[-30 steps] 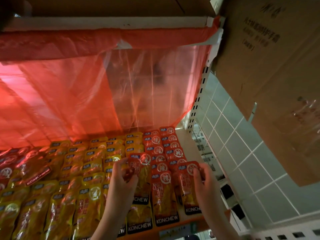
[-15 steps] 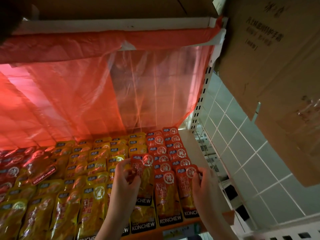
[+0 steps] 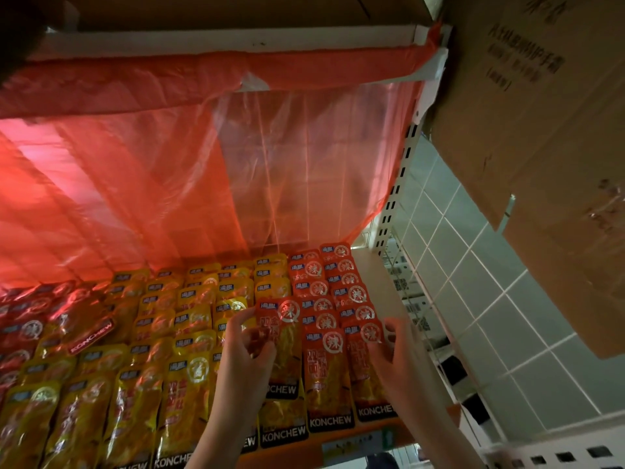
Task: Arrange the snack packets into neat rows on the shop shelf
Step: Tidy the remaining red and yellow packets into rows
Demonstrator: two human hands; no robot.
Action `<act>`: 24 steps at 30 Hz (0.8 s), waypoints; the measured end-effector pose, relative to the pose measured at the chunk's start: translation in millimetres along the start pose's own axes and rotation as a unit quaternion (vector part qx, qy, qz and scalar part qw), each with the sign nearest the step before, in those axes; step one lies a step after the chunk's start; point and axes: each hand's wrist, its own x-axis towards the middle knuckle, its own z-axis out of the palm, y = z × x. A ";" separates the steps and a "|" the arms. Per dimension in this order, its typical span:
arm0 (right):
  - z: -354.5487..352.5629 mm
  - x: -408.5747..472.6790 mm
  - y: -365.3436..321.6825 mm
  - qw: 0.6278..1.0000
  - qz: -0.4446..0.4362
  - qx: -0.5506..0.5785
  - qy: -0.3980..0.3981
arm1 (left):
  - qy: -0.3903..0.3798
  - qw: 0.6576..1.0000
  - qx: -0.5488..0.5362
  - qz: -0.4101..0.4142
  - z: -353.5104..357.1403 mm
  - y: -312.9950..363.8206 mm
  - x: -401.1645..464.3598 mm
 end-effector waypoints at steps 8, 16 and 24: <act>0.8 -1.9 -8.2 0.994 0.034 -0.084 -0.061 | -0.032 0.999 0.007 -0.010 6.8 -7.7 2.7; -8.6 -2.4 -19.2 0.996 -0.052 -0.036 0.060 | -0.058 0.998 -0.026 -0.002 16.8 6.3 -0.6; -17.8 0.7 -41.5 0.989 -0.142 0.035 0.035 | -0.089 0.992 -0.090 0.006 53.3 33.6 -3.6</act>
